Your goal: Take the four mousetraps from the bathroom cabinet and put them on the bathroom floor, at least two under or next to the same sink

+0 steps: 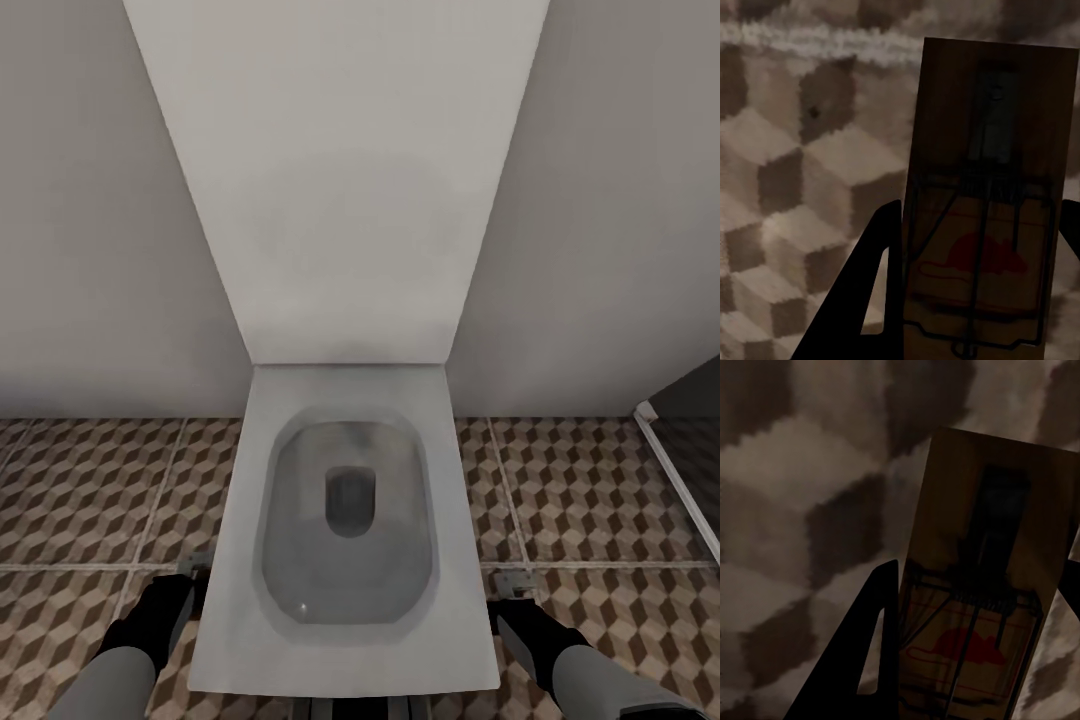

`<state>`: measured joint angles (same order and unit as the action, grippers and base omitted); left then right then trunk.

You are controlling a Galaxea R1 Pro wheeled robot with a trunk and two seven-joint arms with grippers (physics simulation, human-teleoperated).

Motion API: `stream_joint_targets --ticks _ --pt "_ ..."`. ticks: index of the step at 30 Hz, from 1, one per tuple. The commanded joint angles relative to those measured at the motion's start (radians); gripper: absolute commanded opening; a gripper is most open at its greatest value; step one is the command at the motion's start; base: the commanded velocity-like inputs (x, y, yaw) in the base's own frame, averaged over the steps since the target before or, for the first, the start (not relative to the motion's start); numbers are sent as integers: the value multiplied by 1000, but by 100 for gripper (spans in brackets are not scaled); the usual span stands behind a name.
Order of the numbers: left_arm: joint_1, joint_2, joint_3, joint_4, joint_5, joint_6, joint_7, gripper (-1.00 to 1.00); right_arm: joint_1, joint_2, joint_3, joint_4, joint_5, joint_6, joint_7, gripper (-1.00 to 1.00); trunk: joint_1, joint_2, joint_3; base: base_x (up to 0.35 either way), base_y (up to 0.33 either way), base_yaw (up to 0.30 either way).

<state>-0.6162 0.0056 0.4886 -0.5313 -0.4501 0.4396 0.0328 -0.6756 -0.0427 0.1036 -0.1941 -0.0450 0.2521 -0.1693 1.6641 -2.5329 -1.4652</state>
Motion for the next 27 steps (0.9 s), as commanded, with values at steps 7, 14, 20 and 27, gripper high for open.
stream_joint_targets --ticks 7,14,20,27 --pt "0 2 4 -1 -1 4 1 -100 0 0 8 -2 -6 7 -4 -100 0 0 -1 0 0 0" --pt "0 1 5 -1 -1 4 1 -100 0 -1 8 -2 -6 7 -4 -100 0 0 -4 0 0 0" --pt "0 1 5 -1 -1 4 1 -100 0 -2 8 -2 -6 7 -4 -100 3 -2 -28 0 0 0" --pt "0 2 5 -1 -1 4 1 -100 0 -2 8 -2 -6 7 -3 -100 3 -2 -28 0 0 0"
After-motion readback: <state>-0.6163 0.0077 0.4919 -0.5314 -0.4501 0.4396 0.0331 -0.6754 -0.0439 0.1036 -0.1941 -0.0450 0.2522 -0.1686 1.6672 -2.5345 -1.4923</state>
